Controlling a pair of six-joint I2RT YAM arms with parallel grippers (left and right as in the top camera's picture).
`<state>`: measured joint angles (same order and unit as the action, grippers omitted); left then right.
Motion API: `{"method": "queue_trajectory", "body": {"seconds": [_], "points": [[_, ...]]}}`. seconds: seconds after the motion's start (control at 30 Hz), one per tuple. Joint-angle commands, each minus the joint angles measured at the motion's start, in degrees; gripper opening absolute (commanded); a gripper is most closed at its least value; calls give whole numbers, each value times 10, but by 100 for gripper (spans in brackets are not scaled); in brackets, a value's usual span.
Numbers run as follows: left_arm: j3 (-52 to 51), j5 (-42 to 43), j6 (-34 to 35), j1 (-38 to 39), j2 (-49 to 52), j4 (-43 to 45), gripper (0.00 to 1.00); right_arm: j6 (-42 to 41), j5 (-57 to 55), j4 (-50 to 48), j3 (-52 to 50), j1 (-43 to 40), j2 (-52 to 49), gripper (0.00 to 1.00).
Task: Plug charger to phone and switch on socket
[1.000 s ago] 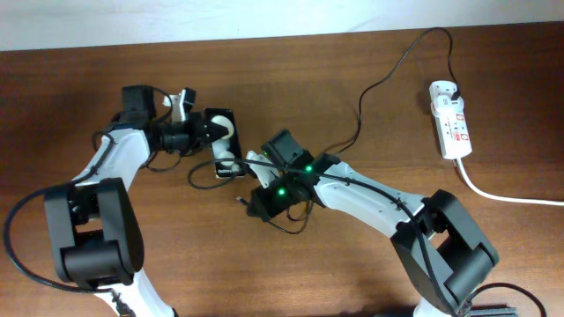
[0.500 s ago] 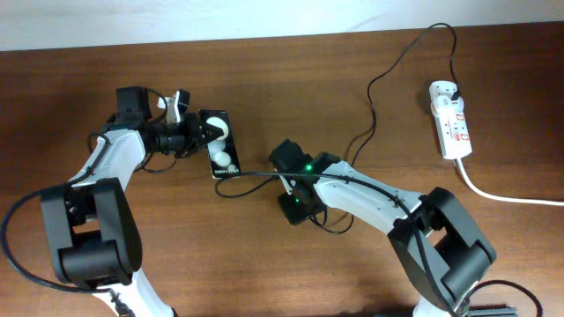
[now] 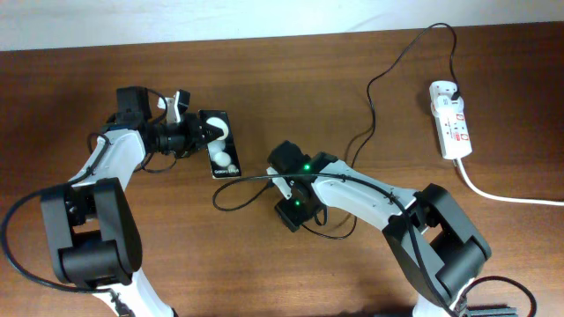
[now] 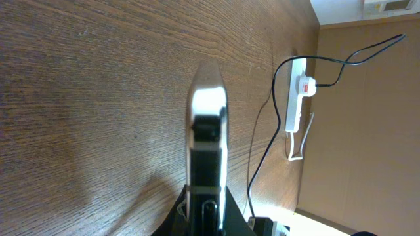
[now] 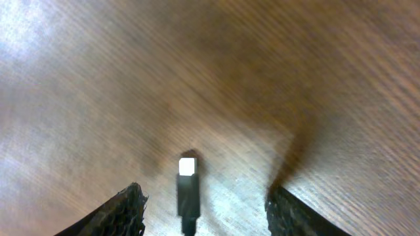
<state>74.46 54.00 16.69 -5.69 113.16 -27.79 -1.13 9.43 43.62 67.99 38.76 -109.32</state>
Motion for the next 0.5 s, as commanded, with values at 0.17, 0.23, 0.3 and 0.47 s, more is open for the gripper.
{"method": "queue_trajectory", "body": {"seconds": [0.17, 0.23, 0.3, 0.47], "points": [[6, 11, 4, -1, 0, 1, 0, 93, 4, 101, 59, -2, -7, 51], [6, 11, 4, -1, 0, 1, 0, 93, 5, 95, 51, -2, -7, 49], [6, 11, 4, -1, 0, 1, 0, 93, 4, 89, 36, 2, -7, 49], [6, 11, 4, 0, 0, 1, 0, 93, -52, 67, 26, 11, -7, 40]]}}
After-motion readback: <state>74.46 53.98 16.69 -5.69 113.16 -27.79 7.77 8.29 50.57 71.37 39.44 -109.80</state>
